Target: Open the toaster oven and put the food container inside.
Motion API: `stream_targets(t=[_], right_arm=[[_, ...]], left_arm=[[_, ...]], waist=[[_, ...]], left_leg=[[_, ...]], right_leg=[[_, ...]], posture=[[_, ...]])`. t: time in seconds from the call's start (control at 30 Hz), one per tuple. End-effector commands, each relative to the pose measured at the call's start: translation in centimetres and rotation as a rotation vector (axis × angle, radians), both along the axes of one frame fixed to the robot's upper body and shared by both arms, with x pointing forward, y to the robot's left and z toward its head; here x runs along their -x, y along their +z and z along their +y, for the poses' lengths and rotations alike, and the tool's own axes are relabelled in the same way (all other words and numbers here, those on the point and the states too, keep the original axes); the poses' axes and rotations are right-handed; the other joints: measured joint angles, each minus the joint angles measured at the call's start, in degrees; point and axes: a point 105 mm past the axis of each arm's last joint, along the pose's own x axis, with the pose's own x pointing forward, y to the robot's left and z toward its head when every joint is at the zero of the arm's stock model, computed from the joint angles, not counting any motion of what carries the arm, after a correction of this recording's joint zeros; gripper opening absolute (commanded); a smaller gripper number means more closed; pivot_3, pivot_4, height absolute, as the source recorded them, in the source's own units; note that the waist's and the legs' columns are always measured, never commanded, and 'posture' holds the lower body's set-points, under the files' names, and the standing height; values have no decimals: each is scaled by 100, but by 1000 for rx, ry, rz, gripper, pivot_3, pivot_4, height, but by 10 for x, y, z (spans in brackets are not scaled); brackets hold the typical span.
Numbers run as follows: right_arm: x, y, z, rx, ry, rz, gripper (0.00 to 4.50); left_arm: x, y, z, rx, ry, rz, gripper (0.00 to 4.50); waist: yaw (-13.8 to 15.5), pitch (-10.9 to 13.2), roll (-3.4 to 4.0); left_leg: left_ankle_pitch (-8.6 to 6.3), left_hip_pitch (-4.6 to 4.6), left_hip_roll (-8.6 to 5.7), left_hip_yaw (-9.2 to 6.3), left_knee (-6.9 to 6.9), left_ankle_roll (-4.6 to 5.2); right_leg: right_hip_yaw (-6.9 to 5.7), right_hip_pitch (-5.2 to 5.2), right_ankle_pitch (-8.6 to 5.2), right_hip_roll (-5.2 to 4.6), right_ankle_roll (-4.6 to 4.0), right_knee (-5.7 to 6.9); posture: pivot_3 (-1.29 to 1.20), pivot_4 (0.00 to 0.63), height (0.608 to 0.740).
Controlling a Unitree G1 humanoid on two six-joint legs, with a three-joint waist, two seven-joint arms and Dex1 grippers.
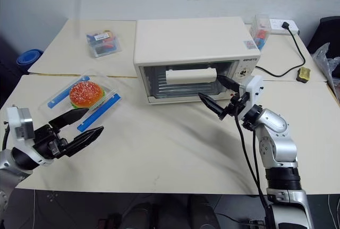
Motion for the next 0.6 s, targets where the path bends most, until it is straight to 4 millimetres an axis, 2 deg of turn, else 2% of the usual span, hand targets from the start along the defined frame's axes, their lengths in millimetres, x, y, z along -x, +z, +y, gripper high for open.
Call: stream_targets(t=[0.03,0.17,0.3,0.4,0.6], right_arm=[[18,19,7,17,76,-114,4487],[32,15,11,59,138,-108,4487],[48,-9,13,185,194,-91,4487],[57,-24,12,268,216,-90,4500],[61,-34,10,318,215,-99,4500]], left_arm=[[3,4,-5,-14,-12,-29,4500],[1,-5,-3,-41,-23,12,4500],[-9,-3,-4,-26,-39,13,4500],[-23,11,-6,2,-61,-51,3895],[-51,22,-19,-1,-106,-74,1955]], waist=[[1,0,0],[3,0,0],[3,0,1],[11,0,0],[-17,0,0]], left_leg=[[0,1,0,0,1,0],[1,4,0,-2,0,0],[1,5,0,0,-3,0],[2,6,1,-5,-1,-2],[3,9,-1,3,1,-4]], right_leg=[[0,0,0,0,0,3],[-1,1,0,0,0,8],[1,1,0,0,0,6],[-5,3,0,4,0,10],[2,1,0,9,0,17]], posture=[[0,150,740],[0,150,740],[0,150,740],[0,150,740],[0,150,740]])
